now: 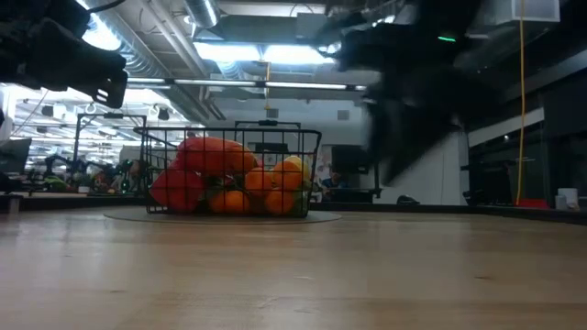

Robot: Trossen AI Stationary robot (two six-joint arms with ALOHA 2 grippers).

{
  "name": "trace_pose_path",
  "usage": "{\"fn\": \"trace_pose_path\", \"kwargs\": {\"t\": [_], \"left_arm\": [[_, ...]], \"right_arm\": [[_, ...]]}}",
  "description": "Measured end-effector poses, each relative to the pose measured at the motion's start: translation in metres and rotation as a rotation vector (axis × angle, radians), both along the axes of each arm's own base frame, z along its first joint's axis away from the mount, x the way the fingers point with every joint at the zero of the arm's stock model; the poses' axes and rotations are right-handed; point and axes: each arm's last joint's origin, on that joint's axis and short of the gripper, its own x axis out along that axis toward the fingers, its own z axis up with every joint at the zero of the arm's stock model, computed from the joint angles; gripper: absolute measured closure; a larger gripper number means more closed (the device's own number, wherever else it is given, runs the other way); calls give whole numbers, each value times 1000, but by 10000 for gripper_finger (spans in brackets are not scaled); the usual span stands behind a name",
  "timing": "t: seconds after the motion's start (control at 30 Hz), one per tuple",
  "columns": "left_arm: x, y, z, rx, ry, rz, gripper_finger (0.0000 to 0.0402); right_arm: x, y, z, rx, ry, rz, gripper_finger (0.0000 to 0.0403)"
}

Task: Build produce basket
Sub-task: Return to Home Position

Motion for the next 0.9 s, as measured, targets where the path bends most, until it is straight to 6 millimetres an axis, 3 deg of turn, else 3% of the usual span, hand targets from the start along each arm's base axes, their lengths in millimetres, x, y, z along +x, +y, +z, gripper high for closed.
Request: {"fn": "trace_pose_path", "kwargs": {"t": [0.1, 0.23, 0.33, 0.47, 0.7, 0.9], "left_arm": [[0, 0, 0, 0, 0, 0, 388], [0, 0, 0, 0, 0, 0, 388], [0, 0, 0, 0, 0, 0, 388], [0, 0, 0, 0, 0, 0, 388], [0, 0, 0, 0, 0, 0, 388], [0, 0, 0, 0, 0, 1, 388]], "right_arm": [[-37, 5, -1, 6, 24, 15, 102], [-93, 2, 2, 75, -73, 13, 102], [-130, 0, 2, 198, -215, 36, 102], [-174, -6, -13, 314, -357, 106, 102], [-221, -26, -28, 418, -541, 195, 102], [-239, -35, -24, 502, -662, 247, 102]]}}
